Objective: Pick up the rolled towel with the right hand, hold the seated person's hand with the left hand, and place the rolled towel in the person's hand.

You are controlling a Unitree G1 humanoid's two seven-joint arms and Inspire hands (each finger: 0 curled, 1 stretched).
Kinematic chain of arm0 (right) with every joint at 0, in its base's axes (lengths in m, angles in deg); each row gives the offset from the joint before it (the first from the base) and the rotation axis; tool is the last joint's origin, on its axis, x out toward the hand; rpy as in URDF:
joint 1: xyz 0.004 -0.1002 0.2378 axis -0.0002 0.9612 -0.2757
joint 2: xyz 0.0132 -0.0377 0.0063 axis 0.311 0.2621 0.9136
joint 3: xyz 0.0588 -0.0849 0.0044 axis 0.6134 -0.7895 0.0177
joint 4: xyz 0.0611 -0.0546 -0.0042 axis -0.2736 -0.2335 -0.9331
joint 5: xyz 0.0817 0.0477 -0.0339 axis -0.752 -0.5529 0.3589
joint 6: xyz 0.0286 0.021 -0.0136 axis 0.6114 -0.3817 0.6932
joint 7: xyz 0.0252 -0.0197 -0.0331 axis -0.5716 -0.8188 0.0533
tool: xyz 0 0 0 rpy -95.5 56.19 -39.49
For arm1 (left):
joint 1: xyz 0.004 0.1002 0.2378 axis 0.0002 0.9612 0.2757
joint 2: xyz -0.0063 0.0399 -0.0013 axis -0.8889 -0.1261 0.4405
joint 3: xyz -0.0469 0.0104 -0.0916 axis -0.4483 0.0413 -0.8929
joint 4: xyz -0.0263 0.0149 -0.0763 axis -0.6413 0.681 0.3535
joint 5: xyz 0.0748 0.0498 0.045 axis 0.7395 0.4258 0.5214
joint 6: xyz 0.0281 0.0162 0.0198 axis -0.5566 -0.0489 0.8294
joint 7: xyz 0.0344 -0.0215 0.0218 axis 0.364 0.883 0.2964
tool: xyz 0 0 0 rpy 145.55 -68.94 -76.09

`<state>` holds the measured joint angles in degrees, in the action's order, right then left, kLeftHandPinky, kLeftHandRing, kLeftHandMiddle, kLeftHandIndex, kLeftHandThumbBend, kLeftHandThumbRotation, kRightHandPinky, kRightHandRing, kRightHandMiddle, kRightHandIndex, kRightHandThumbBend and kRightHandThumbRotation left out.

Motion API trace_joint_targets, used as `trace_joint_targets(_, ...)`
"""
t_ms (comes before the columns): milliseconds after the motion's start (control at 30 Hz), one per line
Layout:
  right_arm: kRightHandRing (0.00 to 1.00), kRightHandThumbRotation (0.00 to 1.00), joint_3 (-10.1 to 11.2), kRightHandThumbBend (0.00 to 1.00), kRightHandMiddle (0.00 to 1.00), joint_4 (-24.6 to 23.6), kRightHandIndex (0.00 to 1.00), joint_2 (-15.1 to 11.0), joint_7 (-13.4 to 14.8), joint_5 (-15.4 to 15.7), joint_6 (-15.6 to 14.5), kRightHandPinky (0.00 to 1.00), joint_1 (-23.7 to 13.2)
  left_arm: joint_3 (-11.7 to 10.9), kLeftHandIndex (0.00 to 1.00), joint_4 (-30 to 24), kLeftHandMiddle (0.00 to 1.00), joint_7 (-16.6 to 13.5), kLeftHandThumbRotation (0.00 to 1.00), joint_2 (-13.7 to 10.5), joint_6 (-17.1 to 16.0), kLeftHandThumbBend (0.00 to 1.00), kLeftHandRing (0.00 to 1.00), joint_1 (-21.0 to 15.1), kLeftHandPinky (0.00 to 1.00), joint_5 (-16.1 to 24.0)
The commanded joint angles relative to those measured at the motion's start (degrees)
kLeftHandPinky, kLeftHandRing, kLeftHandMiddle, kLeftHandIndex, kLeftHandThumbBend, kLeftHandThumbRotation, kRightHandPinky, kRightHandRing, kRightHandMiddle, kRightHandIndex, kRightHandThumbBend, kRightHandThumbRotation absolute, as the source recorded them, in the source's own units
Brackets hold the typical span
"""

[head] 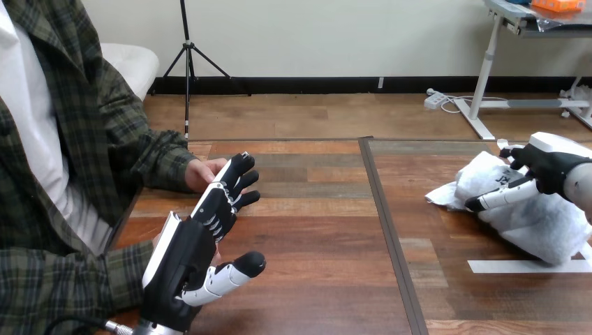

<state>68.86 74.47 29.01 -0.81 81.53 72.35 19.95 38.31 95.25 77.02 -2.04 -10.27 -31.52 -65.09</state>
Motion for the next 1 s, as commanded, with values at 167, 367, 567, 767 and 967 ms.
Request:
trace_joint_targets(167, 0.87, 0.51, -2.1, 1.0, 0.9, 1.4, 0.93, -1.0, 2.2, 0.8, 0.2, 0.71, -2.8, -0.2, 0.93, -5.6, 0.95, -0.3, 0.65, 0.0, -1.0, 1.0, 0.92, 1.2, 0.86, -1.3)
trace_joint_targets(367, 0.89, 0.5, -2.3, 1.0, 0.9, 1.8, 0.93, -0.9, 2.8, 0.6, -0.3, 0.72, -2.5, -0.2, 0.92, -7.6, 0.94, -0.2, 0.64, -0.3, -0.4, 1.0, 0.92, 2.5, 0.86, -1.7)
trace_joint_targets(567, 0.9, 0.5, -2.7, 1.0, 0.91, 2.1, 0.93, -1.1, 3.1, 0.7, -0.5, 0.73, -2.1, -0.1, 0.92, -9.8, 0.94, 0.1, 0.63, -0.8, 0.4, 1.0, 0.92, 3.8, 0.86, -2.7)
trace_joint_targets(767, 0.91, 0.5, -3.2, 1.0, 0.91, 2.1, 0.94, -1.1, 2.9, 0.9, -0.7, 0.7, -1.8, 0.0, 0.91, -11.5, 0.93, 0.4, 0.62, -1.0, 0.9, 1.0, 0.92, 4.8, 0.86, -3.6)
trace_joint_targets(967, 0.91, 0.52, -3.9, 1.0, 0.92, 2.3, 0.94, -1.0, 3.1, 1.4, -1.2, 0.68, -1.3, 0.1, 0.91, -13.1, 0.93, 0.8, 0.61, -1.2, 1.5, 1.0, 0.91, 5.5, 0.85, -4.6)
